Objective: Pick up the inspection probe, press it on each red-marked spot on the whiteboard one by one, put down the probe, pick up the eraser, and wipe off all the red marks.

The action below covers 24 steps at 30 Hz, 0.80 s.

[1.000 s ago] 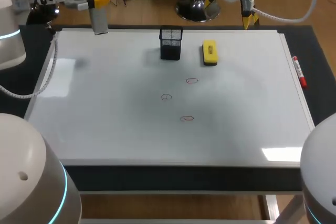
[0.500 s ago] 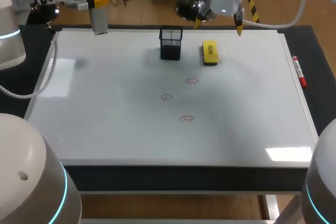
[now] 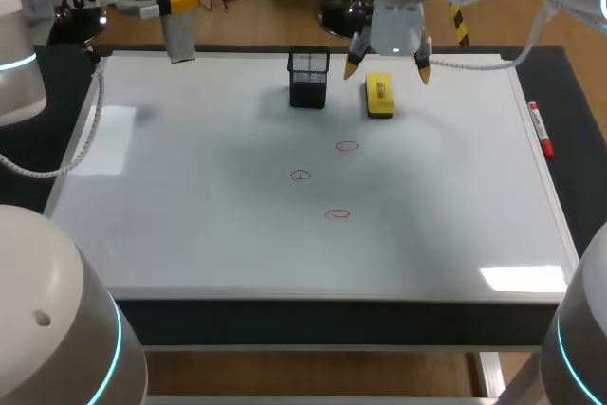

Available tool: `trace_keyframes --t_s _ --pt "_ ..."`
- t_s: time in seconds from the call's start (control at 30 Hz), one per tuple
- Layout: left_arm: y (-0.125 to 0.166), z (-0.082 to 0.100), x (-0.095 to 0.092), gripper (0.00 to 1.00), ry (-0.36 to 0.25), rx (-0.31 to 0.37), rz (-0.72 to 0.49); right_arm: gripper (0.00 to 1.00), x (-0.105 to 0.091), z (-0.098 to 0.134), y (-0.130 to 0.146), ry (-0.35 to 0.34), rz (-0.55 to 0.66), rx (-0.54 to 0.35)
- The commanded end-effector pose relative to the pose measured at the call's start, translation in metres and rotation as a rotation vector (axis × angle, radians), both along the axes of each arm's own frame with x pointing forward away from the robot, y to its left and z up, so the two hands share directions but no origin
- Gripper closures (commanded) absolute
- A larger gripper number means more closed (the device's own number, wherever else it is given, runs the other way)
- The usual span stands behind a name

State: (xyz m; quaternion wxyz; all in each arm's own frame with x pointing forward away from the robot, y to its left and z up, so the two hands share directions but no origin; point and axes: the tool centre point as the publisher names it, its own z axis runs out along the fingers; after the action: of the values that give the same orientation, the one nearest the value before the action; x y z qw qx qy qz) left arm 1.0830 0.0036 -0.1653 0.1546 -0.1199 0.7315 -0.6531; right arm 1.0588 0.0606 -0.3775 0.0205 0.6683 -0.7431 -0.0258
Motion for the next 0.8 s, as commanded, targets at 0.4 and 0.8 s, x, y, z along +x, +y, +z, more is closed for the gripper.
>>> trace_keyframes --t_s 0.4,0.8 --pt "0.000 0.000 -0.001 1.00 -0.002 -0.001 0.001 0.00 0.008 -0.021 0.005 0.016 0.038 0.007" --pt "0.000 0.000 -0.001 1.00 -0.002 -0.001 0.001 0.00 0.012 -0.034 0.004 0.033 0.053 -0.003"
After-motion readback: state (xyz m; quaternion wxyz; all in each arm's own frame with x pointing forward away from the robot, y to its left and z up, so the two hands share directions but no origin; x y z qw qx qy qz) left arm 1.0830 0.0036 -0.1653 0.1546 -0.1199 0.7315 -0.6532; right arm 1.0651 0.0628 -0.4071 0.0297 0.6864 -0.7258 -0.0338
